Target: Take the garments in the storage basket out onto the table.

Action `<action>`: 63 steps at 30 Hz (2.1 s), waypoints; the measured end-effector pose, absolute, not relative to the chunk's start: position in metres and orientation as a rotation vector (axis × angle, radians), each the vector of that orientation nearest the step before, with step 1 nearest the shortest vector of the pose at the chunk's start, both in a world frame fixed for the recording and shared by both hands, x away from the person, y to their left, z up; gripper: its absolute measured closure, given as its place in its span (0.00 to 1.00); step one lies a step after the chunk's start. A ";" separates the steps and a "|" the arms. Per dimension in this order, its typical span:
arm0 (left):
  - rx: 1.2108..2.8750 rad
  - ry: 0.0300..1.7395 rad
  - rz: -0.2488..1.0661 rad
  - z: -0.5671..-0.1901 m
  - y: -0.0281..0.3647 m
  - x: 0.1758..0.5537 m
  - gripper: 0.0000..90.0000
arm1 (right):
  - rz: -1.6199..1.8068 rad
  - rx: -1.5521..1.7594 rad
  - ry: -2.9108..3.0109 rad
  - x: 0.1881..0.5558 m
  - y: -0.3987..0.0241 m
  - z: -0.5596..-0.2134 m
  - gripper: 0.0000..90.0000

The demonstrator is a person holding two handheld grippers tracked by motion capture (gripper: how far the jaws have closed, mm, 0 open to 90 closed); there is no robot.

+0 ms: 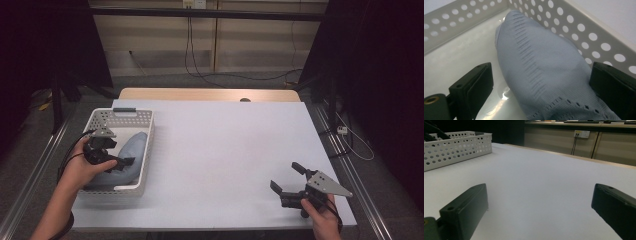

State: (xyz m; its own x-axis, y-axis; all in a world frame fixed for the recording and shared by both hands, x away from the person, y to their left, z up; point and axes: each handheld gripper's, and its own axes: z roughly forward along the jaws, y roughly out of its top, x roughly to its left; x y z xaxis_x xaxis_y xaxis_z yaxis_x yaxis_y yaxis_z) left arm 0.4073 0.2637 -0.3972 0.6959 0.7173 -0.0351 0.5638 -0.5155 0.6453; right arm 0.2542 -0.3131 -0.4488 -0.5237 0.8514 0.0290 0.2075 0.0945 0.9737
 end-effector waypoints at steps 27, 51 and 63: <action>2.345 0.949 0.254 -0.403 0.251 0.409 0.03 | 1.460 1.040 1.807 0.254 -0.313 -0.449 0.00; 2.396 1.002 0.178 -0.425 0.251 0.423 0.02 | 1.459 1.042 1.803 0.254 -0.314 -0.449 0.00; 2.393 0.975 0.087 -0.426 0.252 0.422 0.25 | 1.458 1.042 1.803 0.254 -0.314 -0.449 0.00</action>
State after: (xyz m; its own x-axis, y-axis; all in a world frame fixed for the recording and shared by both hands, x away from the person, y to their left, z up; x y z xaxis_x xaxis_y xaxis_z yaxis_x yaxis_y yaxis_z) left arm 0.4217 0.2523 -0.4256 0.7349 0.6633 -0.1413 0.6277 -0.5862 0.5123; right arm 0.2539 -0.3142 -0.4488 -0.5190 0.8543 0.0293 0.2076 0.0927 0.9738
